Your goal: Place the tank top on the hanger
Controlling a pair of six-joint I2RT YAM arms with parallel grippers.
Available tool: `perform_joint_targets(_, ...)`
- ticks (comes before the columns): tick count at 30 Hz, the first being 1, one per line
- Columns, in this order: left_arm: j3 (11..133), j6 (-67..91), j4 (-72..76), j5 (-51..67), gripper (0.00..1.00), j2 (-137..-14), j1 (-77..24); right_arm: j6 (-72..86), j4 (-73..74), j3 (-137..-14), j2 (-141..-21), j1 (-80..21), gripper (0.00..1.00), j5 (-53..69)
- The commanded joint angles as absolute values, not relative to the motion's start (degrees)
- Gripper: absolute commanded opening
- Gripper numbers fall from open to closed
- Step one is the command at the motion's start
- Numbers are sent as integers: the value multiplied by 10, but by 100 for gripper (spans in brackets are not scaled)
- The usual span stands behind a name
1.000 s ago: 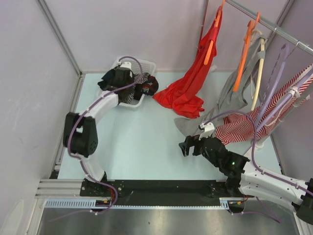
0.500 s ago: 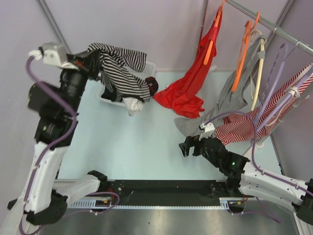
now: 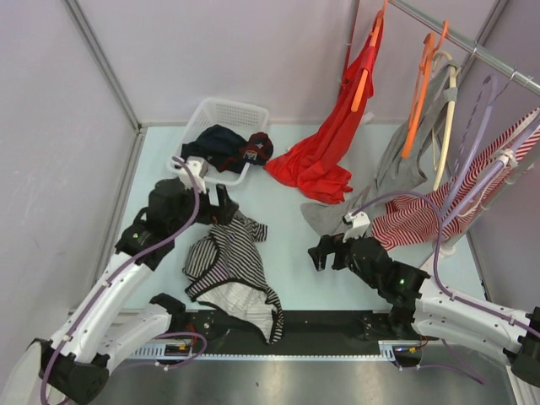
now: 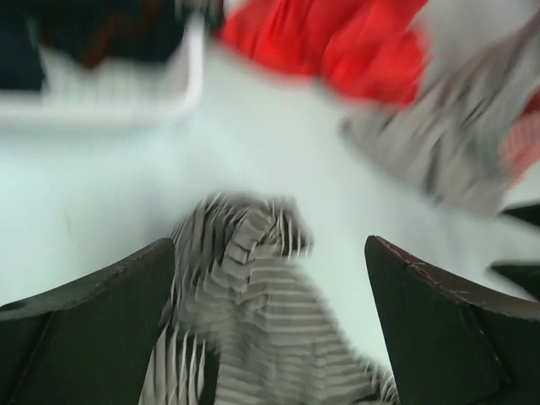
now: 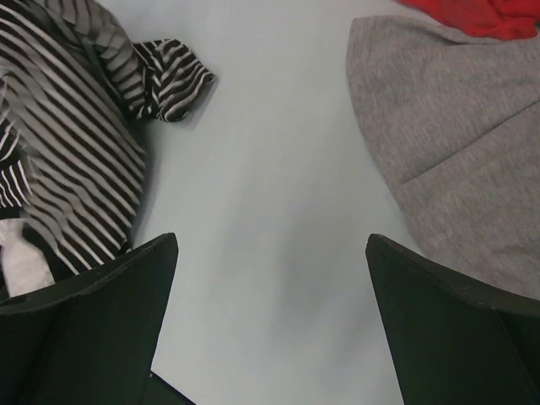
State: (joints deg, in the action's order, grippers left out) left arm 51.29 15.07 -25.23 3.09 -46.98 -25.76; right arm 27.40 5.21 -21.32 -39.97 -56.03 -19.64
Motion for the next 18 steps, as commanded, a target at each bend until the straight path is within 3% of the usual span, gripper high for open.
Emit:
perform_joint_targets(1, 519, 140, -338, -10, 99, -433, -259, 284, 30, -217, -417, -568, 100, -192)
perform_joint_targets(8, 604, 55, -320, -67, 99, -436, -258, 292, -17, -221, -462, -599, 100, -188)
perform_joint_targets(18, 486, 56, -151, -138, 99, -385, -258, 246, -4, -315, -540, -736, 100, -243)
